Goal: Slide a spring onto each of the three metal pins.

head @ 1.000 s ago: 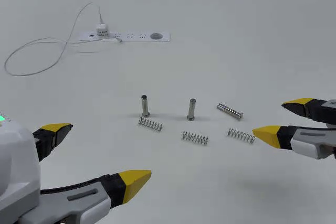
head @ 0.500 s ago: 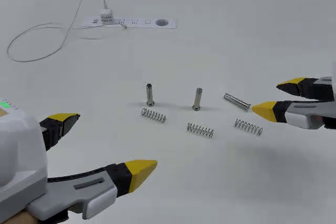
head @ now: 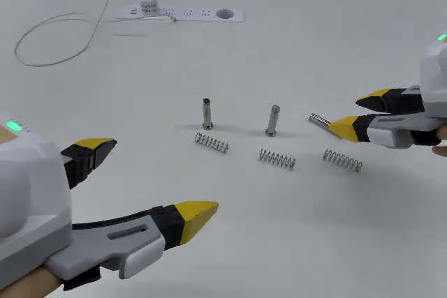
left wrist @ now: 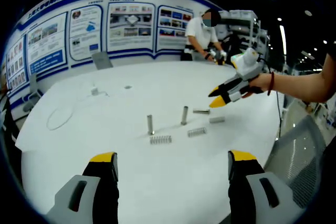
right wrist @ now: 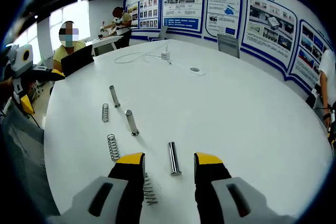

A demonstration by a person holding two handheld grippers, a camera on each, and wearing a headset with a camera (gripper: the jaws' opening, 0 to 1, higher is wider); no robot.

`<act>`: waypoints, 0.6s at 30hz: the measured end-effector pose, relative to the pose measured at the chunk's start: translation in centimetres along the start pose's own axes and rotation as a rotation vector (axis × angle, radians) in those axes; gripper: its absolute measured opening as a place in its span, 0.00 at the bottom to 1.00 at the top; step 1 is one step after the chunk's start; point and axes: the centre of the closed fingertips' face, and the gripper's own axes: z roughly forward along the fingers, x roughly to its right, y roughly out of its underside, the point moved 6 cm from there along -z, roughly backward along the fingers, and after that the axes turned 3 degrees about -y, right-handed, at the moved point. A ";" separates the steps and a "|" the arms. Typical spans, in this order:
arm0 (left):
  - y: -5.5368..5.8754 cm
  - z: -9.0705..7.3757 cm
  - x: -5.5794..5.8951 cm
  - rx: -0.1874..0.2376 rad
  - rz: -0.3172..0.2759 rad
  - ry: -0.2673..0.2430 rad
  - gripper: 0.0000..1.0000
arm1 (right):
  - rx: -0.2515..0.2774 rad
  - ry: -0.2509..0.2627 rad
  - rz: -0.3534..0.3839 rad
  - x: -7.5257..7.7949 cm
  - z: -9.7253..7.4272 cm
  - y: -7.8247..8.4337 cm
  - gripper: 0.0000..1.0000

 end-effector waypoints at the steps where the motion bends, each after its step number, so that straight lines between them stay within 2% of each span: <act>1: 0.0 0.0 0.0 0.000 -0.002 0.002 0.88 | -0.003 -0.003 -0.002 0.1 0.2 0.0 0.37; 18: 0.3 0.4 0.0 -0.004 -0.017 0.012 0.88 | -0.046 -0.046 -0.039 0.5 3.8 0.3 0.28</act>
